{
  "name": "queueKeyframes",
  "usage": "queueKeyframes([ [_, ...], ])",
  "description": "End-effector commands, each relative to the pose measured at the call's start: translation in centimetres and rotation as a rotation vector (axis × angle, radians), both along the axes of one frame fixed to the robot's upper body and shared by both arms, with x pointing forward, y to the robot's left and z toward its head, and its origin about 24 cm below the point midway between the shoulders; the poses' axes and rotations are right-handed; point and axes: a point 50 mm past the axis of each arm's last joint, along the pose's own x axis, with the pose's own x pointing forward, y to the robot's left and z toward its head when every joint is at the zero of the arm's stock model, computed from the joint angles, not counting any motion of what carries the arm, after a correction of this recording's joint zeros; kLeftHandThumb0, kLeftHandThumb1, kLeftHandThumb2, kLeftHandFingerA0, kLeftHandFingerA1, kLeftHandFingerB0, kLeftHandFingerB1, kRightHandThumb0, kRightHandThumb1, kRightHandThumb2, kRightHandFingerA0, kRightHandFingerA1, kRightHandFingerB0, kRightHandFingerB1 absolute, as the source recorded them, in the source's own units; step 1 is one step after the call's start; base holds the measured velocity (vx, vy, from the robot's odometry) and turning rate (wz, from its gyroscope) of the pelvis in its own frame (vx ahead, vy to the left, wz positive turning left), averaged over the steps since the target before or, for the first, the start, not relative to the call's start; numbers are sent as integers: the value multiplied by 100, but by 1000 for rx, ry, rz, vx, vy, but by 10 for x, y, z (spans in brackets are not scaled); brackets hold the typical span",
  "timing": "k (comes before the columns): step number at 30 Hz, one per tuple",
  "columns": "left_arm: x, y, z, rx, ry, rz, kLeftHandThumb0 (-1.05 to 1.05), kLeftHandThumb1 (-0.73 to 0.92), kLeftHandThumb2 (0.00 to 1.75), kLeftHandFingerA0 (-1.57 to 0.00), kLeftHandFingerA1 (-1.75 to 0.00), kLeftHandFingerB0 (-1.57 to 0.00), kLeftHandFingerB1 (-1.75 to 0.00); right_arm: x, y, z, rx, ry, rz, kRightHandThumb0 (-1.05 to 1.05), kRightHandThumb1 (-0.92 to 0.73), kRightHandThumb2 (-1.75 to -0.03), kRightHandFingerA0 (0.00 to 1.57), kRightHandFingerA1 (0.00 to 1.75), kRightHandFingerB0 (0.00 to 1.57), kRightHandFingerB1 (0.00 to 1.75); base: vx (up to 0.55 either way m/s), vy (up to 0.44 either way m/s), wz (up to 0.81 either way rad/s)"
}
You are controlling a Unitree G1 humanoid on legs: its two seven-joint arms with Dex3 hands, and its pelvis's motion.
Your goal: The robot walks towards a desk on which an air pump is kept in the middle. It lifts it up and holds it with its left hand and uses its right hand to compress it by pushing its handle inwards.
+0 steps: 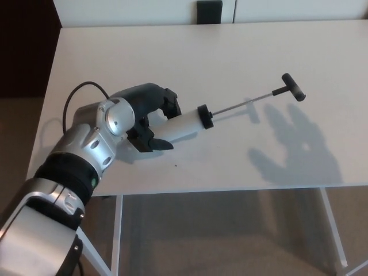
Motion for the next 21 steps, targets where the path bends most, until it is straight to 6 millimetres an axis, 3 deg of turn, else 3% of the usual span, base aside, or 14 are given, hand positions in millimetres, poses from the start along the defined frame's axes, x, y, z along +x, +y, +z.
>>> queueKeyframes([
  [1, -9, 29, -8, -125, 326, -70, -12, 61, 100, -96, -139, -87, -116, 49, 31, -82, 267, 427, 167, -79, -76, -113, 0, 21, 0, 20, 0, 0, 0],
  [2, -9, 30, -8, -122, 327, -69, -11, 62, 100, -95, -141, -85, -120, 50, 35, -86, 268, 439, 170, -79, -92, -69, 1, 18, 0, 22, 0, 0, 0],
  [6, -10, 33, -8, -111, 322, -70, -11, 64, 98, -95, -138, -85, -118, 53, 44, -91, 277, 462, 179, -80, -92, -68, 1, 19, 1, 21, 0, 0, 0],
  [7, -10, 32, -9, -97, 319, -76, -8, 67, 95, -90, -138, -83, -118, 55, 47, -93, 286, 471, 185, -79, -74, -112, 0, 24, 3, 21, 0, 0, 0],
  [14, -12, 27, -11, -78, 315, -110, -9, 65, 99, -92, -137, -84, -116, 64, 58, -96, 289, 512, 223, -81, -73, -113, 0, 25, 5, 21, 0, 0, 0],
  [15, -12, 26, -10, -73, 314, -114, -9, 66, 98, -92, -134, -83, -115, 66, 59, -95, 288, 515, 230, -89, -76, -81, 2, 21, 4, 20, 0, 0, 0],
  [16, -12, 26, -10, -68, 313, -117, -9, 66, 98, -92, -134, -83, -115, 67, 61, -95, 288, 516, 235, -89, -76, -81, 2, 21, 4, 20, 0, 0, 0],
  [17, -11, 25, -9, -63, 315, -119, -9, 68, 96, -93, -130, -82, -115, 70, 64, -92, 278, 515, 249, -84, -74, -113, 0, 23, 1, 18, 0, 0, 0],
  [21, -11, 25, -8, -49, 323, -127, -13, 66, 97, -95, -133, -81, -118, 75, 69, -87, 261, 511, 271, -84, -75, -113, 0, 24, 6, 20, 0, 0, 0],
])
